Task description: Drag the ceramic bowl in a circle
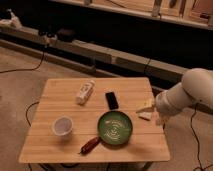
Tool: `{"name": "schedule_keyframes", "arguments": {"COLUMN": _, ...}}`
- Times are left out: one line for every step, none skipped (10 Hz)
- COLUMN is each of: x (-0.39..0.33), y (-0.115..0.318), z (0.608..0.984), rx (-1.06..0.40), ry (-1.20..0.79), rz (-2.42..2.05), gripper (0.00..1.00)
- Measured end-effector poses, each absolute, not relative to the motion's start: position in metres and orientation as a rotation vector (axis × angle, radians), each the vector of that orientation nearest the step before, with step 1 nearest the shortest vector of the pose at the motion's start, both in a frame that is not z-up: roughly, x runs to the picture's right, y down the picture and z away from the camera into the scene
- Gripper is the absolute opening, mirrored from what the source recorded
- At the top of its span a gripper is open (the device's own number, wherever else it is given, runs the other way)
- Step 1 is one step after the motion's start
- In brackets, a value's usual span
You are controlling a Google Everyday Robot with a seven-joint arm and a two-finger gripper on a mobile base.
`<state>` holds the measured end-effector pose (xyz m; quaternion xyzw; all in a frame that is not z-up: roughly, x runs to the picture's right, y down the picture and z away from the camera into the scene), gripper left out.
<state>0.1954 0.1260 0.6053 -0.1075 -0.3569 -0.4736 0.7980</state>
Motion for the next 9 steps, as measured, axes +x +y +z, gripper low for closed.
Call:
{"name": "schedule_keyframes", "arguments": {"x": 0.193, "y": 0.128, "z": 0.598, "rx": -0.202, "ry": -0.808, "rz": -1.051, "gripper": 0.65}}
{"name": "schedule_keyframes", "arguments": {"x": 0.192, "y": 0.128, "z": 0.594, "rx": -0.187, "ry": -0.827, "rz": -1.070, "gripper": 0.65}}
{"name": "schedule_keyframes", "arguments": {"x": 0.196, "y": 0.128, "z": 0.594, "rx": -0.182, "ry": -0.833, "rz": -1.090, "gripper": 0.65}}
{"name": "schedule_keyframes", "arguments": {"x": 0.205, "y": 0.126, "z": 0.602, "rx": -0.185, "ry": -0.822, "rz": -1.122, "gripper": 0.65}}
{"name": "schedule_keyframes", "arguments": {"x": 0.217, "y": 0.123, "z": 0.615, "rx": -0.192, "ry": -0.810, "rz": -1.152, "gripper": 0.65}}
{"name": "schedule_keyframes", "arguments": {"x": 0.228, "y": 0.118, "z": 0.627, "rx": -0.187, "ry": -0.811, "rz": -1.179, "gripper": 0.65}}
{"name": "schedule_keyframes", "arguments": {"x": 0.237, "y": 0.115, "z": 0.636, "rx": -0.169, "ry": -0.830, "rz": -1.198, "gripper": 0.65}}
{"name": "schedule_keyframes", "arguments": {"x": 0.245, "y": 0.109, "z": 0.645, "rx": -0.116, "ry": -0.870, "rz": -1.229, "gripper": 0.65}}
{"name": "schedule_keyframes", "arguments": {"x": 0.249, "y": 0.104, "z": 0.652, "rx": -0.081, "ry": -0.893, "rz": -1.247, "gripper": 0.65}}
